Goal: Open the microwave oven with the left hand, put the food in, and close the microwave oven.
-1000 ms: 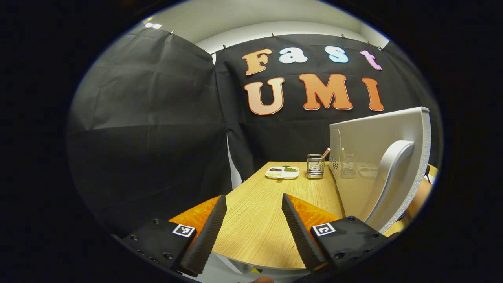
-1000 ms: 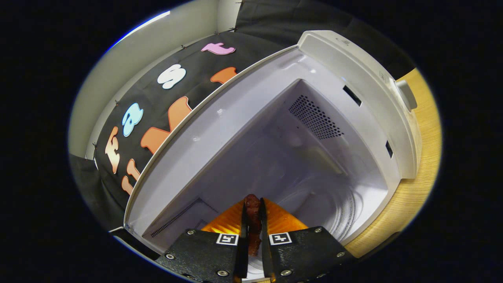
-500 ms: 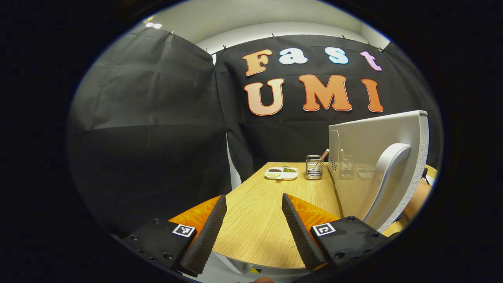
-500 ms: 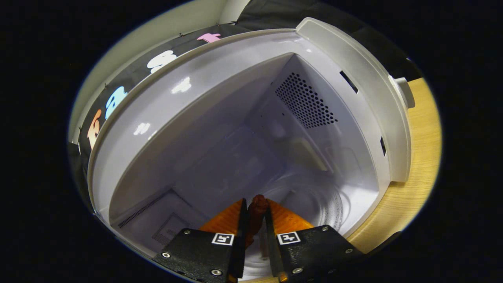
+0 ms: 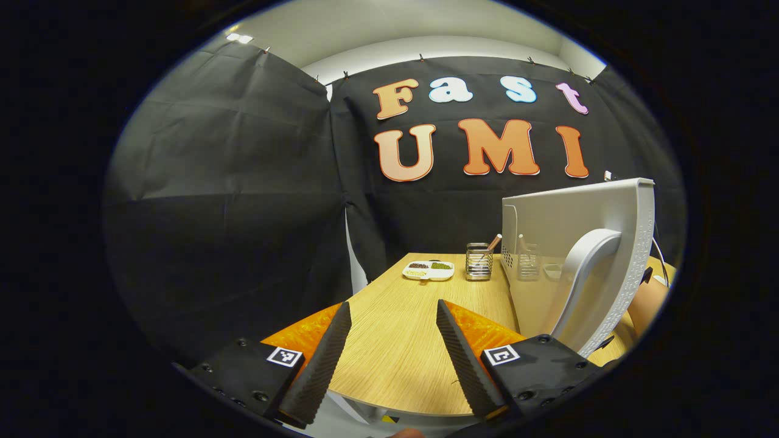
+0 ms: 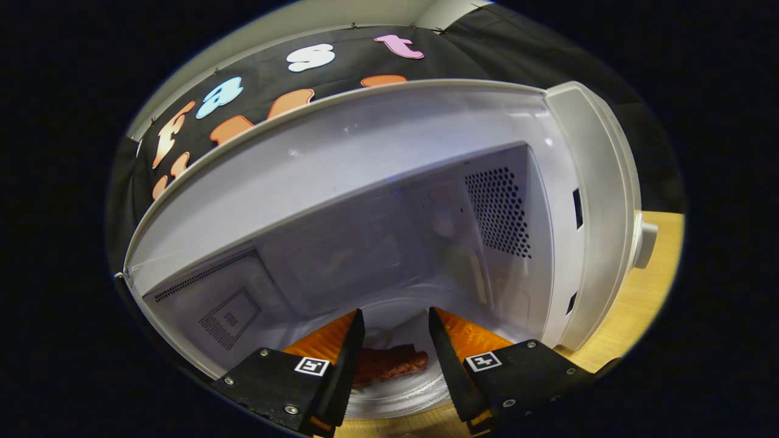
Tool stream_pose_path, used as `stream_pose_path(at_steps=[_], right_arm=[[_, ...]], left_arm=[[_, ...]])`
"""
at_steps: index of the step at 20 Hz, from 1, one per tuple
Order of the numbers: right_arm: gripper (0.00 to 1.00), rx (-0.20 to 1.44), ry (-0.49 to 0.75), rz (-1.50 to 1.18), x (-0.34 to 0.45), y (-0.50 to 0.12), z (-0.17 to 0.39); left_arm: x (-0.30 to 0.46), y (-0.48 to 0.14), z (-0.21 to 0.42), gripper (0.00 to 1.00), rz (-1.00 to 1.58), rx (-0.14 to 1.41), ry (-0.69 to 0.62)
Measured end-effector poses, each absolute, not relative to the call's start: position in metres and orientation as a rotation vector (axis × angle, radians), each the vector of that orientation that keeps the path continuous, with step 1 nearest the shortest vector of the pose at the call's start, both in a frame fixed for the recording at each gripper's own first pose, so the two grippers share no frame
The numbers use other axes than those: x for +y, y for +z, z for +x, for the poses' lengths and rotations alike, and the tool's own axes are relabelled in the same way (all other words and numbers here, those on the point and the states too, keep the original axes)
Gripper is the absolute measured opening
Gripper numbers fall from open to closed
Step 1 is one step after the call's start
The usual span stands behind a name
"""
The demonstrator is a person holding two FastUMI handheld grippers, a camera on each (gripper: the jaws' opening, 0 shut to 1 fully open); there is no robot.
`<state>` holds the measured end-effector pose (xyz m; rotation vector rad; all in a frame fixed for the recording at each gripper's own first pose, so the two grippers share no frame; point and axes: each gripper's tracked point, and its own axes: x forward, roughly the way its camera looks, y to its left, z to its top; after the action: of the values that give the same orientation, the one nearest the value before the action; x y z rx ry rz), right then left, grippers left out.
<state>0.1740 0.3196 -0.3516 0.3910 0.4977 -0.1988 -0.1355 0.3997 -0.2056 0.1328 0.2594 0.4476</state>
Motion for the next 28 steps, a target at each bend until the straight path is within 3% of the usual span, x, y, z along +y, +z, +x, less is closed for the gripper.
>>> stream_pose_path(at_steps=[1,2,4,8,9,16,17,19,20,23,27,28], right_arm=[[0.69,0.493,-0.184,0.381,0.318,-0.347,0.173],[0.70,0.501,-0.175,0.360,0.314,-0.343,0.170],[0.75,0.510,-0.138,0.307,0.309,-0.334,0.161],[0.84,0.502,-0.021,0.201,0.298,-0.308,0.139],[0.87,0.492,0.007,0.189,0.294,-0.300,0.133],[0.89,0.422,0.116,0.185,0.248,-0.231,0.093],[0.89,0.406,0.125,0.180,0.239,-0.221,0.085],[0.89,0.356,0.144,0.167,0.220,-0.202,0.076],[0.89,0.328,0.142,0.153,0.209,-0.196,0.072],[0.89,0.351,0.133,0.130,0.178,-0.201,0.058],[0.89,0.348,0.131,0.141,0.143,-0.193,0.036],[0.89,0.351,0.136,0.134,0.136,-0.192,0.031]], left_arm=[[0.395,-0.205,-0.133,0.89,0.130,0.258,0.435],[0.390,-0.204,-0.130,0.93,0.129,0.256,0.421],[0.380,-0.202,-0.123,0.89,0.127,0.257,0.393],[0.366,-0.203,-0.117,0.93,0.124,0.263,0.361],[0.362,-0.203,-0.116,0.89,0.120,0.264,0.351],[0.312,-0.200,-0.108,0.89,0.110,0.260,0.256],[0.303,-0.200,-0.106,0.92,0.113,0.261,0.237],[0.283,-0.202,-0.101,0.89,0.116,0.260,0.192],[0.272,-0.203,-0.099,0.93,0.117,0.258,0.167],[0.243,-0.204,-0.092,0.89,0.139,0.256,0.121],[0.200,-0.203,-0.085,0.92,0.146,0.242,0.050],[0.191,-0.203,-0.082,0.89,0.143,0.239,0.033]])
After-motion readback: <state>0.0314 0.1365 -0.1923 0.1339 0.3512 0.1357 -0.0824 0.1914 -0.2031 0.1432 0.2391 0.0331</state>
